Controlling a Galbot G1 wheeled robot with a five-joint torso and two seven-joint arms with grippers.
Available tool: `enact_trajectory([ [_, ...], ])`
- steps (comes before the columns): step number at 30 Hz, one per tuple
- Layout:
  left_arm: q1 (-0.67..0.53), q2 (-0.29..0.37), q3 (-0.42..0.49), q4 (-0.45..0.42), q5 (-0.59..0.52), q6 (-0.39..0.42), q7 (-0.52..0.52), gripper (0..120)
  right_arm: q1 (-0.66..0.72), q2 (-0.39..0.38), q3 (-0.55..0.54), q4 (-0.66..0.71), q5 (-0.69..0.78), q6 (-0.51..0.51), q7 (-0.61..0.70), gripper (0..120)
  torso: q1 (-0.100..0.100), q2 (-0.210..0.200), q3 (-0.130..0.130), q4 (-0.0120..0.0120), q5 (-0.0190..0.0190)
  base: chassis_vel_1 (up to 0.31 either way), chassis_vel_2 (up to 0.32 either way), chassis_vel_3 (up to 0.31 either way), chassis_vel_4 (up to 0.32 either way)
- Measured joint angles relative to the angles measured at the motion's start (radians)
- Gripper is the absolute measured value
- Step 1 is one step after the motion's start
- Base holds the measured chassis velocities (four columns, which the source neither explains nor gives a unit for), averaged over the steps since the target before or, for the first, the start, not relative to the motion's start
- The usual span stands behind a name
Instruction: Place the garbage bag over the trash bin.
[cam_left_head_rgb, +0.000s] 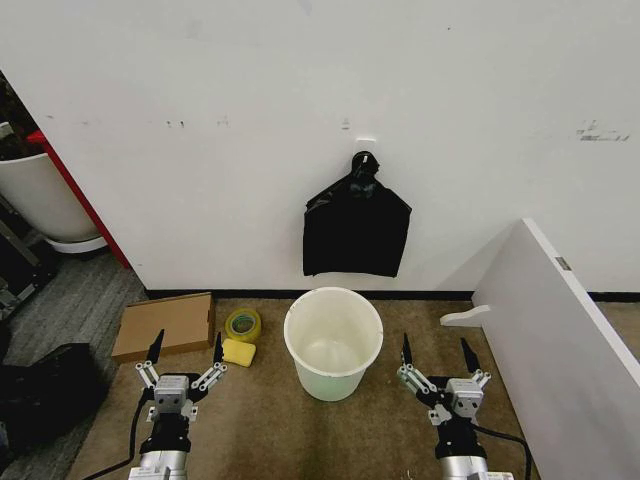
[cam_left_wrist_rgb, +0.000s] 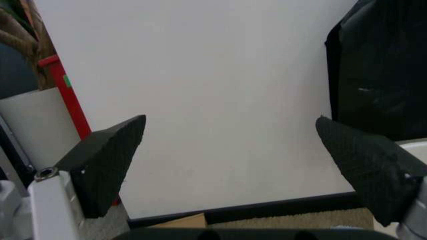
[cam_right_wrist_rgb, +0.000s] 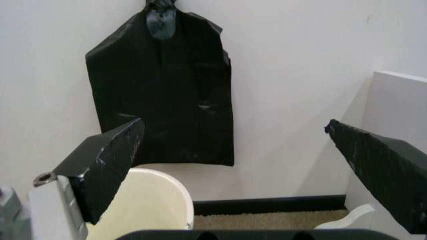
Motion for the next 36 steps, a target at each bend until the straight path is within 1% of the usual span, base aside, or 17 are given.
enact_trajectory([
  [10,-0.001,-0.005,0.000,0.006,0.001,-0.003,-0.001,100,0.005,-0.005,-0.001,0.001,0.014,-0.003,-0.001,100,0.000,0.000,0.000,0.0000,0.0000,0.000,0.000,0.000,0.000],
  [14,-0.002,-0.006,0.002,0.014,0.004,-0.003,-0.001,100,0.017,-0.018,-0.009,0.001,0.051,-0.016,-0.010,100,0.000,0.000,0.000,-0.0001,0.0000,0.000,0.000,0.000,0.000],
  [21,0.003,-0.004,-0.006,0.020,0.003,-0.008,-0.001,100,0.101,-0.083,-0.025,-0.003,0.277,-0.090,-0.057,100,0.000,0.000,0.000,0.0000,0.0000,0.000,0.000,0.000,0.000],
  [22,0.003,-0.004,-0.006,0.020,0.003,-0.008,-0.001,100,0.101,-0.083,-0.025,-0.003,0.277,-0.090,-0.057,100,0.000,0.000,0.000,0.0000,0.0000,0.000,0.000,0.000,0.000],
  [24,0.003,-0.002,-0.007,0.022,0.000,-0.009,-0.001,100,0.137,-0.104,-0.027,-0.008,0.356,-0.112,-0.077,100,0.000,0.000,0.000,0.0000,0.0001,0.000,0.000,0.000,0.000],
  [25,0.000,0.001,-0.006,0.026,-0.001,-0.009,-0.001,100,0.168,-0.120,-0.027,-0.015,0.420,-0.125,-0.096,100,0.000,0.000,0.000,0.0001,0.0000,0.000,0.000,0.000,0.000],
  [28,-0.004,0.004,-0.003,0.031,-0.001,-0.009,0.000,100,0.193,-0.129,-0.025,-0.026,0.459,-0.130,-0.109,100,0.000,0.000,0.000,0.0001,0.0001,0.000,0.000,0.000,0.000],
  [29,-0.013,0.008,0.002,0.040,-0.001,-0.008,0.003,100,0.246,-0.144,-0.017,-0.059,0.506,-0.131,-0.133,100,0.000,0.000,0.000,-0.0001,0.0001,0.000,0.000,0.000,0.000],
  [30,-0.013,0.008,0.002,0.040,-0.001,-0.008,0.003,100,0.246,-0.144,-0.017,-0.059,0.506,-0.131,-0.133,100,0.000,0.000,0.000,-0.0001,0.0001,0.000,0.000,0.000,0.000],
  [34,-0.024,0.009,0.008,0.054,-0.003,-0.008,0.010,100,0.327,-0.173,-0.012,-0.105,0.593,-0.135,-0.186,100,0.000,0.000,0.000,0.0002,0.0002,0.000,0.000,0.000,0.000],
  [36,-0.043,0.015,0.012,0.061,-0.011,-0.005,0.019,100,0.396,-0.199,-0.004,-0.136,0.674,-0.157,-0.237,100,0.000,0.000,0.000,-0.0001,0.0001,0.000,0.000,0.000,0.000],
])
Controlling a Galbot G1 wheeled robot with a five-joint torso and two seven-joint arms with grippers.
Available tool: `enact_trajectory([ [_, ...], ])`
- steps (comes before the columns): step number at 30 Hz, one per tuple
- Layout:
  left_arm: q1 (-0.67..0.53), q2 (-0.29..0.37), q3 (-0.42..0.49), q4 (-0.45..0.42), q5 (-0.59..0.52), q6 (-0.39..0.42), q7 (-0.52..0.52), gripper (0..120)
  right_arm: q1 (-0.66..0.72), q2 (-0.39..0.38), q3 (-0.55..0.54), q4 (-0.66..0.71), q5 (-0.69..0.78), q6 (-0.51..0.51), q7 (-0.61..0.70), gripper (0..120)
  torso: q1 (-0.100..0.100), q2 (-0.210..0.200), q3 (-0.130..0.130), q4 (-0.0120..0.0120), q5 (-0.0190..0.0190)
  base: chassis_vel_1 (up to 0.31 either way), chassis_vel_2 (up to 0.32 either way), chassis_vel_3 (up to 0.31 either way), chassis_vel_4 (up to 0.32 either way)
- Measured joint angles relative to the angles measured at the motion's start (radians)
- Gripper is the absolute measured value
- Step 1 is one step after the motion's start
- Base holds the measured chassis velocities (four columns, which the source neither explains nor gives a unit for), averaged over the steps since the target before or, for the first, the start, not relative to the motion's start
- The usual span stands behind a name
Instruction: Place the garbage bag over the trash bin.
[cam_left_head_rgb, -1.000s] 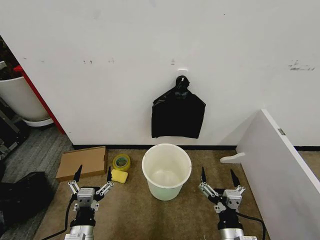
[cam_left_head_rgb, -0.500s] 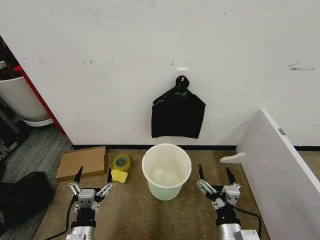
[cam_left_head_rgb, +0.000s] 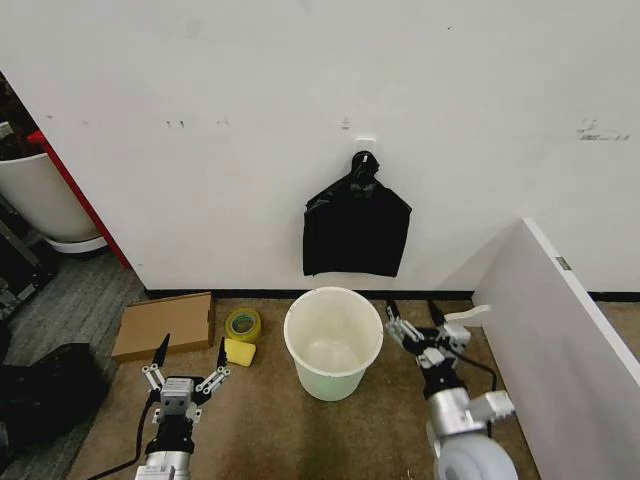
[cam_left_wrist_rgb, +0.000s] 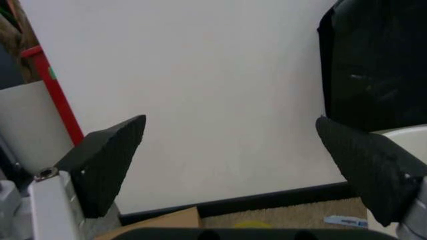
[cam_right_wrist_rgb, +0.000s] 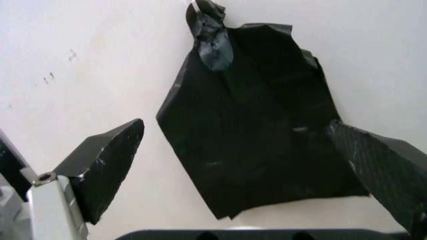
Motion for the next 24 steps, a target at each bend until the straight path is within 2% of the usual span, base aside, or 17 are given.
enact_trajectory([
  [6,-0.002,-0.001,-0.006,0.002,-0.005,0.001,0.002,100,0.079,-0.022,-0.008,-0.034,0.085,-0.049,-0.007,100,0.000,0.000,0.000,0.0002,0.0001,0.000,0.000,0.000,0.000],
  [12,0.002,-0.013,-0.003,0.006,-0.001,-0.001,0.008,100,0.188,-0.043,-0.022,-0.119,0.317,-0.142,-0.126,100,0.000,0.000,0.000,0.0001,0.0001,0.000,0.000,0.000,0.000],
  [13,0.003,-0.014,-0.001,0.006,0.003,-0.002,0.011,100,0.217,-0.043,-0.024,-0.134,0.411,-0.166,-0.163,100,0.000,0.000,0.000,0.0001,0.0001,0.000,0.000,0.000,0.000],
  [17,0.004,-0.013,0.000,0.006,0.010,-0.002,0.012,100,0.287,-0.041,-0.028,-0.167,0.518,-0.197,-0.199,100,0.000,0.000,0.000,0.0000,0.0000,0.000,0.000,0.000,0.000],
  [24,0.018,-0.021,-0.006,-0.001,0.022,-0.008,0.012,100,0.430,-0.036,-0.047,-0.299,0.584,-0.214,-0.189,100,0.000,0.000,0.000,0.0002,-0.0001,0.000,0.000,0.000,0.000],
])
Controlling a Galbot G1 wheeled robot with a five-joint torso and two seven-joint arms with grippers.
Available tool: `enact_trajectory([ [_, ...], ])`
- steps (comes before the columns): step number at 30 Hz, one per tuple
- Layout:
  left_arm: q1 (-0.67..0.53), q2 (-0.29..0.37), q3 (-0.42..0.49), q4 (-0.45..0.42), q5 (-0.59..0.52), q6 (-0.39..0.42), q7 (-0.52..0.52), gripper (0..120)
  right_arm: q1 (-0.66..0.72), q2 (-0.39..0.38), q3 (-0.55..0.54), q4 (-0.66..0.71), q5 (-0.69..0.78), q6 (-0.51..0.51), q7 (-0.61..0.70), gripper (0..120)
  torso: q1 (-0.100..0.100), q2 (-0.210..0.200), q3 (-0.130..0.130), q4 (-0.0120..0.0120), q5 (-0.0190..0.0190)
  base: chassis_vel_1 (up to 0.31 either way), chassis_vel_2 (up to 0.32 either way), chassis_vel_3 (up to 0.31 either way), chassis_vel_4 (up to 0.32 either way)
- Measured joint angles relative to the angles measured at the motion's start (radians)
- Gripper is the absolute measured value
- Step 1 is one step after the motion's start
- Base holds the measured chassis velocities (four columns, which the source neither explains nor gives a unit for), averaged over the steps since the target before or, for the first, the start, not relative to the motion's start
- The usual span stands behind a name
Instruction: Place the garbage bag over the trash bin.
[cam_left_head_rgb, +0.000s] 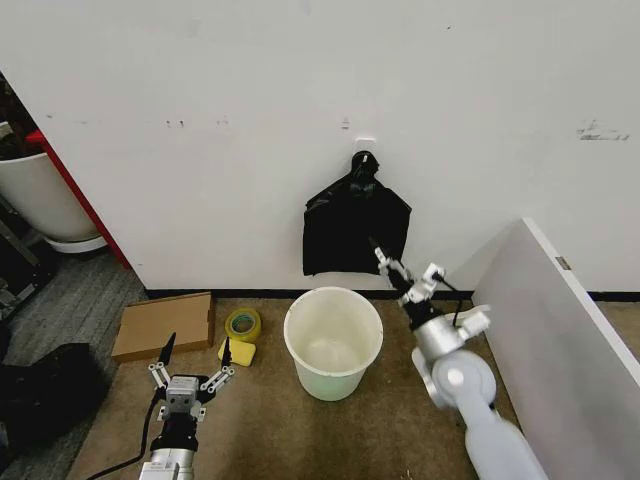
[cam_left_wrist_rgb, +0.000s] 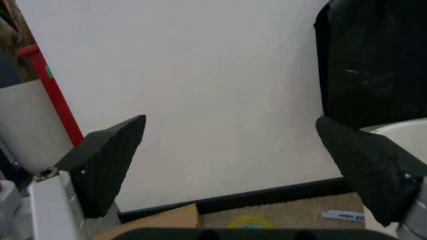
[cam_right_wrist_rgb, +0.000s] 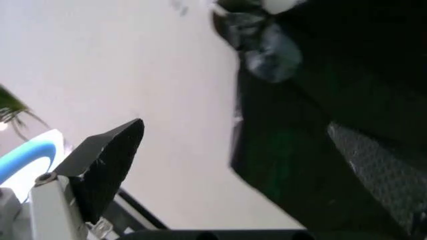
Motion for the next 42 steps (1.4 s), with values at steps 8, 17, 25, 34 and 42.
enact_trajectory([
  [8,0.017,-0.022,-0.002,-0.009,0.022,-0.011,-0.002,100,0.128,0.053,-0.017,-0.166,-0.011,0.002,0.007,100,0.000,0.000,0.000,0.0000,-0.0001,0.000,0.000,0.000,0.000],
  [17,0.020,-0.033,-0.012,-0.011,0.026,-0.015,-0.010,99,0.230,0.132,-0.010,-0.284,-0.034,0.016,-0.009,100,0.000,0.000,0.000,0.0000,-0.0001,0.000,0.000,0.000,0.000],
  [25,0.018,-0.036,-0.015,-0.013,0.027,-0.015,-0.013,98,0.302,0.171,0.015,-0.335,-0.028,0.024,-0.013,100,0.000,0.000,0.000,-0.0001,-0.0002,0.000,0.000,0.000,0.000],
  [34,0.006,-0.038,-0.014,0.003,0.027,-0.020,-0.016,97,0.358,0.190,0.015,-0.407,-0.056,0.030,-0.026,98,0.000,0.000,0.000,-0.0001,-0.0001,0.000,0.000,0.000,0.000],
  [42,0.002,-0.040,-0.014,0.007,0.024,-0.022,-0.016,97,0.349,0.215,0.022,-0.383,-0.051,0.031,-0.028,71,0.000,0.000,0.000,-0.0001,-0.0001,0.000,0.000,0.000,0.000],
])
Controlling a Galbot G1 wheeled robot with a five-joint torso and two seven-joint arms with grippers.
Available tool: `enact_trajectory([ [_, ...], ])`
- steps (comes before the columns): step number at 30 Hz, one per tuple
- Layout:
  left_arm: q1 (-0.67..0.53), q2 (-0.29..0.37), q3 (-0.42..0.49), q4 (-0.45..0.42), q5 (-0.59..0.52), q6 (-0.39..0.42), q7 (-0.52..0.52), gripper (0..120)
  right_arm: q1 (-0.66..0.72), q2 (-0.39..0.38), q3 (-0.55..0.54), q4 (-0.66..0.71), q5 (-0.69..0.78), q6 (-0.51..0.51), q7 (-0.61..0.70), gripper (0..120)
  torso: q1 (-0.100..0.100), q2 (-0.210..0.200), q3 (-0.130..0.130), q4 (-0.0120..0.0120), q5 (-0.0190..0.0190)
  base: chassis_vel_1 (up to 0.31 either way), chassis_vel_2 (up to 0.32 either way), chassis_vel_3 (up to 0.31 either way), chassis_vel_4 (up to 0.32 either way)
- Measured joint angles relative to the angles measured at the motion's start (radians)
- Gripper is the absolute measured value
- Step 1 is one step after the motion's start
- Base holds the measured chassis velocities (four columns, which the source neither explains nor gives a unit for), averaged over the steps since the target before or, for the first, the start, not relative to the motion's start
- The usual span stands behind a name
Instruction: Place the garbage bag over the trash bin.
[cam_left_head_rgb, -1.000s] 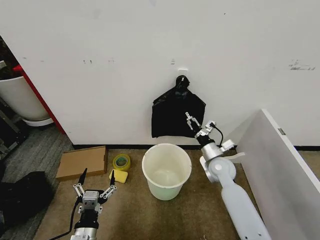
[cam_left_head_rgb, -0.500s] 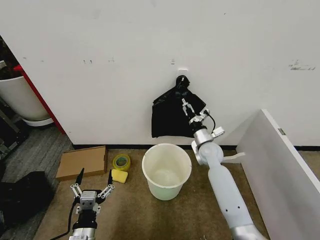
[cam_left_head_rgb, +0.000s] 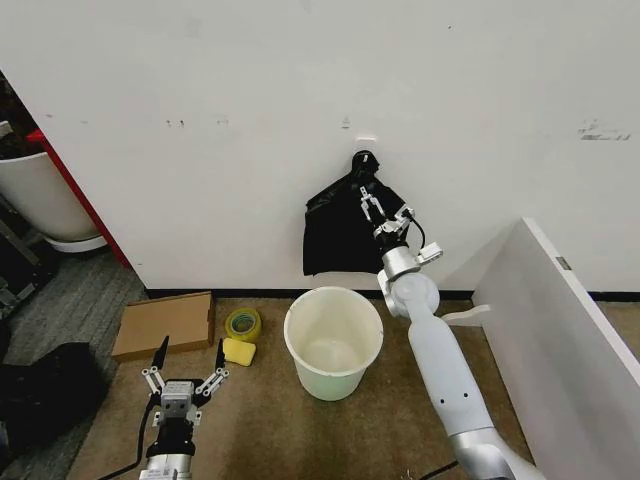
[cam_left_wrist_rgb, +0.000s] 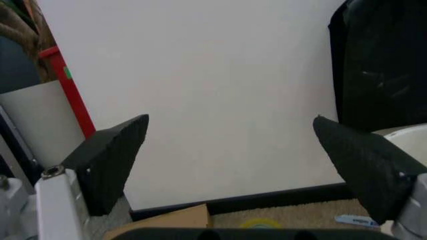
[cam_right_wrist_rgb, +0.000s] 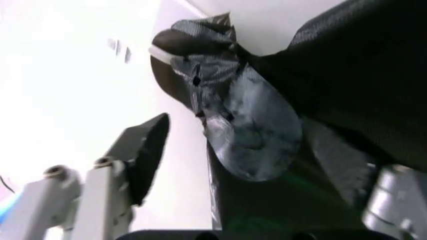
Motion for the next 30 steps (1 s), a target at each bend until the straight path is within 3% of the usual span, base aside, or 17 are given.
enact_trajectory([
  [4,0.002,0.005,0.000,0.002,-0.001,-0.001,-0.004,97,0.001,0.010,-0.001,-0.005,-0.007,0.004,-0.001,57,0.000,0.000,0.000,0.0001,0.0000,0.000,0.000,0.000,0.000],
  [7,0.006,0.014,-0.001,0.003,-0.001,-0.004,-0.008,97,0.001,0.011,0.001,-0.010,-0.008,0.008,-0.003,41,0.000,0.000,0.000,0.0000,0.0000,0.000,0.000,0.000,0.000],
  [13,0.004,0.008,0.004,0.005,0.001,-0.004,-0.011,97,0.000,0.013,0.012,-0.011,-0.005,0.013,0.003,24,0.000,0.000,0.000,0.0000,-0.0001,0.000,0.000,0.000,0.000],
  [15,0.005,0.008,0.008,0.011,0.009,-0.004,-0.014,97,0.000,0.014,0.014,-0.011,-0.005,0.012,0.008,12,0.000,0.000,0.000,0.0000,-0.0001,0.000,0.000,0.000,0.000],
  [17,0.005,0.008,0.009,0.012,0.011,-0.005,-0.014,97,-0.001,0.013,0.013,-0.011,-0.005,0.012,0.009,12,0.000,0.000,0.000,0.0001,-0.0001,0.000,0.000,0.000,0.000],
  [19,0.008,0.010,0.009,0.013,0.019,-0.008,-0.015,97,-0.005,0.010,0.008,-0.011,-0.003,0.012,0.009,1,0.000,0.000,0.000,0.0001,0.0000,0.000,0.000,0.000,0.000],
  [26,0.009,0.003,0.007,0.010,0.021,-0.009,-0.018,97,-0.045,-0.022,0.000,0.018,0.001,0.015,0.007,0,0.000,0.000,0.000,0.0000,0.0000,0.000,0.000,0.000,0.000],
  [30,0.007,-0.004,0.013,0.012,0.026,-0.009,-0.020,97,-0.130,-0.047,0.001,0.076,-0.120,0.000,0.005,0,0.000,0.000,0.000,0.0001,0.0002,0.000,0.000,0.000,0.000],
])
